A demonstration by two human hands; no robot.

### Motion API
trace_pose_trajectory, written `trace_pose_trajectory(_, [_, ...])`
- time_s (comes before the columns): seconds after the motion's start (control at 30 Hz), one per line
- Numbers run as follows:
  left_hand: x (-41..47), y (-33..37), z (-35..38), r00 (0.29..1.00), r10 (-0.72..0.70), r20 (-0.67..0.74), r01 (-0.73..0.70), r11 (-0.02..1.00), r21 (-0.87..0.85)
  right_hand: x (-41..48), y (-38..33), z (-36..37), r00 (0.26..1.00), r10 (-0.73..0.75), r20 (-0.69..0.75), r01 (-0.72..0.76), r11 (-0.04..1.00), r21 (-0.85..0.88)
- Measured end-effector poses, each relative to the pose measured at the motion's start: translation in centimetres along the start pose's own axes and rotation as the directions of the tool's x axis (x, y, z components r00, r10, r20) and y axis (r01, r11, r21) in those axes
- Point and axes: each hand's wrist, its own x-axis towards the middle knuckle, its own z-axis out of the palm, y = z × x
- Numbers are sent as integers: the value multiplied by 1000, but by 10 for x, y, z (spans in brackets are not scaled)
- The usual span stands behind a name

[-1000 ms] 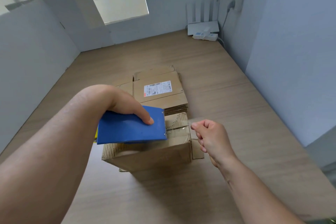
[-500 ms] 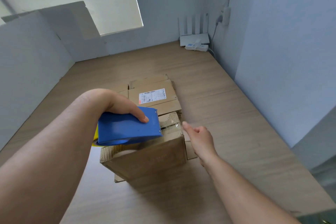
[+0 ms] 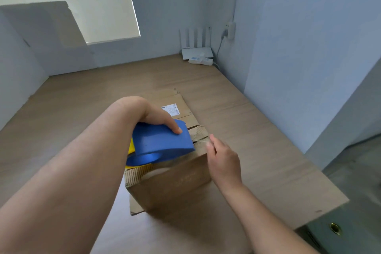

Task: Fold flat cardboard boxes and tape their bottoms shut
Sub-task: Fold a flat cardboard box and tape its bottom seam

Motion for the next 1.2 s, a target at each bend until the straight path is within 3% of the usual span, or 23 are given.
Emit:
trace_pose_trajectory(0.17, [1,0,1,999,39,-4,-38,999,8,17,-6,-11,964,264,34,-266,956,127])
trace_pose_trajectory(0.37, [-3,0,0,998,62,-16,-61,998,16,38,-18,16,943,325,65,-332,931,153])
trace_pose_trajectory(0.67, [-7,-52,-10,989,143,46,-130,967,-219,38,-14,28,951,309,-3,-288,887,360])
trace_pose_trajectory(0.8, [-9,-127,-18,974,155,168,-101,951,-293,40,-13,29,956,292,-17,-269,899,345])
trace_pose_trajectory(0.97, [-13,-236,-10,965,48,258,42,942,-333,42,-12,31,969,247,-28,-224,917,330])
trace_pose_trajectory(1.2, [2,-233,20,978,41,207,27,949,-313,41,-12,32,968,241,-72,-206,922,328])
